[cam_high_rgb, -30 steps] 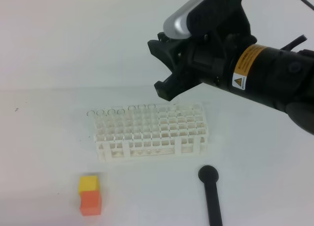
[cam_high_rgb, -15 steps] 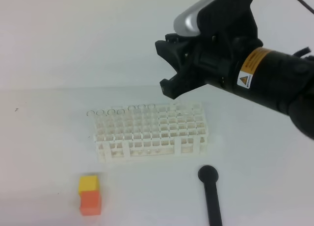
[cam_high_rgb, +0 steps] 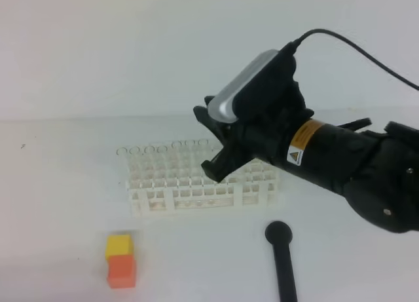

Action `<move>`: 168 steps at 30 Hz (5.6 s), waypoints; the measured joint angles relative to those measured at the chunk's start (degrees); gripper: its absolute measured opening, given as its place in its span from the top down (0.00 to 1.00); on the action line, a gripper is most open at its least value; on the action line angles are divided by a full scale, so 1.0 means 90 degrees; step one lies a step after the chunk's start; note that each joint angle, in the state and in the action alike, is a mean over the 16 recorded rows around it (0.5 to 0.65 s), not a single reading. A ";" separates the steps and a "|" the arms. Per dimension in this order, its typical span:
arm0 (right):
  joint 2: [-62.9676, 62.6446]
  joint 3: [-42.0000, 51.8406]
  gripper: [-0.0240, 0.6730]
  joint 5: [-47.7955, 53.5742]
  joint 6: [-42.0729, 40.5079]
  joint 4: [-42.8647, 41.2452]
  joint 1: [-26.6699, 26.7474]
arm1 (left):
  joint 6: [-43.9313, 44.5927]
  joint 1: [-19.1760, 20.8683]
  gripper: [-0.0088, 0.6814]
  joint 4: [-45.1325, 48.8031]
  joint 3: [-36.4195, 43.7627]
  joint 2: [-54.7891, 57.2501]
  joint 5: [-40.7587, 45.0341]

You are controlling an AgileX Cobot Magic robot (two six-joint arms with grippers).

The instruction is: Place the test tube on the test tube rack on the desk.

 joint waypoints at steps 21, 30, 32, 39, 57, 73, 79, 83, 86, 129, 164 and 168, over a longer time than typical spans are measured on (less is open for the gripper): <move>-0.0378 -0.0612 0.79 0.1962 0.2973 -0.2212 -0.0230 | 0.0000 0.0000 0.99 0.0000 0.0000 0.0009 0.0000; -0.0268 -0.0630 0.79 0.1395 0.2709 -0.1691 -0.0229 | 0.0000 0.0000 0.99 0.0000 0.0000 0.0009 0.0000; -0.0182 -0.0632 0.79 0.1141 0.2332 -0.1279 -0.0223 | 0.0000 0.0000 0.99 0.0000 0.0000 0.0009 0.0000; 0.0289 -0.0637 0.79 0.0034 0.0756 0.0209 -0.0163 | 0.0000 0.0000 0.99 0.0000 0.0000 0.0009 0.0000; 0.1145 -0.0598 0.79 -0.1190 -0.1240 0.2093 -0.0057 | 0.0000 0.0000 0.99 0.0000 0.0000 0.0009 0.0000; 0.1644 -0.0331 0.79 -0.2284 -0.1837 0.3394 0.0180 | 0.0000 0.0000 0.99 0.0000 0.0000 0.0009 0.0000; 0.1857 -0.0324 0.79 -0.2687 -0.1938 0.3607 0.0368 | 0.0000 0.0000 0.99 0.0000 0.0000 0.0009 0.0000; 0.1938 -0.0324 0.79 -0.2880 -0.2060 0.3722 0.0479 | 0.0000 0.0000 0.99 0.0000 0.0000 0.0009 0.0000; 0.1983 -0.0324 0.79 -0.2999 -0.2160 0.3805 0.0543 | 0.0000 0.0000 0.99 0.0000 0.0000 0.0009 0.0000; 0.2328 0.0021 0.79 -0.3758 -0.2362 0.4331 0.0783 | 0.0000 0.0000 0.99 0.0002 0.0000 0.0009 0.0000; 0.2943 -0.0078 0.79 -0.4353 -0.2206 0.4426 0.0783 | 0.0000 0.0000 0.99 0.0003 0.0000 0.0009 0.0000; 0.2983 -0.0092 0.79 -0.4412 -0.2197 0.4428 0.0783 | 0.0000 0.0000 0.99 0.0003 0.0000 0.0009 0.0000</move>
